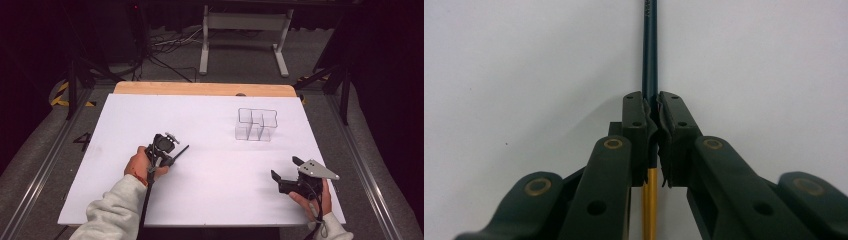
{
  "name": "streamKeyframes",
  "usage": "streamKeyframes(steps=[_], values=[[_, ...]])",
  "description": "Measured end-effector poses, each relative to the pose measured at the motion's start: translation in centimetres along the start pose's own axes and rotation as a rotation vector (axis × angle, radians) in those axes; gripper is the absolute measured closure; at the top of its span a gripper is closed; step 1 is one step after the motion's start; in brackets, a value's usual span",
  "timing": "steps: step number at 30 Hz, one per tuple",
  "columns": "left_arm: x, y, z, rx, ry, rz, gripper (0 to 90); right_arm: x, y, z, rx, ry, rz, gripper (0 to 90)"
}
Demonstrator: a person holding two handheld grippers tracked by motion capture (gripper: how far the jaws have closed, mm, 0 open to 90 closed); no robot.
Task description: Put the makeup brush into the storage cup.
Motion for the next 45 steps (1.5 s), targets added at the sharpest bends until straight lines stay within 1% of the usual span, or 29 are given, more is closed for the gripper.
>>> streamKeyframes(steps=[2, 4, 7, 9, 12, 13, 14, 15, 17, 18, 19, 20, 21, 22, 23, 24, 25, 27, 28, 33, 34, 35, 37, 38, 40, 41, 42, 44, 45], values=[[-0.1, 0.1, -0.4, 0.014, -0.025, -0.005, 83.0, -0.1, 0.0, -0.1, -0.005, -0.013, -0.002, 9.7], [-0.1, 0.3, -0.9, 0.024, -0.043, 0.004, 83.0, -0.1, 0.0, -0.1, 0.001, -0.010, -0.006, 9.7], [-0.2, 0.5, -1.5, 0.017, -0.067, 0.012, 83.0, 0.0, 0.0, 0.0, 0.004, -0.006, -0.013, 10.0], [-0.3, 0.6, -2.0, 0.027, -0.081, 0.015, 83.0, -0.1, 0.0, 0.1, -0.003, -0.014, -0.013, 10.2], [-0.4, 0.7, -2.5, 0.040, -0.095, 0.024, 83.0, -0.4, -0.1, -0.1, 0.014, -0.034, -0.017, 10.3], [-0.4, 0.8, -2.6, 0.036, -0.099, 0.027, 83.0, -0.8, -0.4, -0.3, 0.039, -0.051, -0.020, 10.5], [-0.4, 0.8, -2.7, 0.049, -0.107, 0.032, 83.0, -1.0, -0.4, -0.4, 0.051, -0.063, -0.022, 10.1], [-0.4, 0.8, -2.7, 0.049, -0.107, 0.032, 83.0, -1.0, -0.4, -0.4, 0.051, -0.063, -0.022, 10.1], [-0.5, 0.7, -3.0, 0.063, -0.116, 0.040, 83.0, -1.5, -0.5, -0.6, 0.076, -0.084, -0.040, 10.4], [-0.6, 0.6, -3.1, 0.066, -0.125, 0.043, 83.0, -1.8, -0.4, -0.7, 0.078, -0.094, -0.047, 10.2], [-0.8, 0.4, -3.4, 0.076, -0.134, 0.054, 83.0, -2.3, 0.1, -0.8, 0.071, -0.103, -0.074, 10.6], [-0.8, 0.4, -3.4, 0.076, -0.134, 0.054, 83.0, -2.3, 0.1, -0.8, 0.071, -0.103, -0.074, 10.6], [-0.9, 0.3, -3.5, 0.076, -0.140, 0.062, 83.0, -2.7, 0.5, -0.7, 0.077, -0.104, -0.104, 11.3], [-1.0, 0.2, -3.6, 0.083, -0.143, 0.069, 83.0, -2.7, 0.5, -0.7, 0.077, -0.104, -0.104, 11.3], [-1.1, 0.1, -3.7, 0.083, -0.147, 0.075, 83.0, -2.9, 0.9, -0.6, 0.067, -0.101, -0.124, 11.6], [-1.3, 0.0, -3.8, 0.085, -0.150, 0.081, 83.0, -3.0, 1.2, -0.5, 0.072, -0.097, -0.143, 12.2], [-1.4, -0.2, -4.0, 0.093, -0.154, 0.091, 83.0, -3.2, 1.4, -0.3, 0.082, -0.086, -0.171, 12.1], [-1.5, -0.5, -4.2, 0.103, -0.151, 0.109, 83.0, -3.9, 2.5, 0.3, 0.065, -0.078, -0.222, 12.6], [-1.7, -0.6, -4.3, 0.103, -0.154, 0.112, 83.0, -3.9, 2.5, 0.3, 0.065, -0.078, -0.222, 12.6], [-2.3, -1.3, -4.9, 0.119, -0.166, 0.148, 83.0, -5.0, 4.7, 1.9, 0.033, -0.056, -0.330, 11.2], [-2.3, -1.5, -5.0, 0.122, -0.160, 0.149, 83.0, -5.2, 5.5, 2.6, 0.039, -0.040, -0.381, 11.8], [-2.5, -1.7, -5.1, 0.123, -0.164, 0.167, 83.0, -5.2, 5.5, 2.6, 0.039, -0.040, -0.381, 11.8], [-2.8, -2.2, -5.4, 0.125, -0.169, 0.178, 83.0, -5.5, 6.3, 3.3, 0.037, -0.034, -0.431, 11.9], [-2.9, -2.4, -5.4, 0.130, -0.167, 0.191, 83.0, -5.6, 6.7, 3.7, 0.047, -0.030, -0.461, 12.3], [-3.1, -2.9, -5.5, 0.129, -0.161, 0.214, 83.0, -5.9, 7.6, 4.5, 0.049, -0.021, -0.511, 12.4], [-3.1, -2.9, -5.5, 0.129, -0.161, 0.214, 83.0, -6.0, 7.8, 4.7, 0.062, -0.019, -0.528, 12.6], [-3.3, -3.3, -5.5, 0.137, -0.164, 0.221, 83.0, -6.0, 7.8, 4.7, 0.062, -0.019, -0.528, 12.6], [-3.4, -3.8, -5.5, 0.140, -0.156, 0.242, 83.0, -6.2, 8.6, 5.4, 0.047, -0.021, -0.560, 12.7], [-3.4, -3.8, -5.5, 0.140, -0.156, 0.242, 83.0, -6.4, 8.9, 5.7, 0.057, -0.021, -0.580, 12.8]])
Point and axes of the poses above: each handheld gripper's, and its own axes: z roughly forward along the jaws, x roughly out of its underside, y roughly to its left, the point moved 10 cm from there along z, roughly forward along the jaws, and after that the axes turned 9 degrees about -x, right-handed, at the moved point
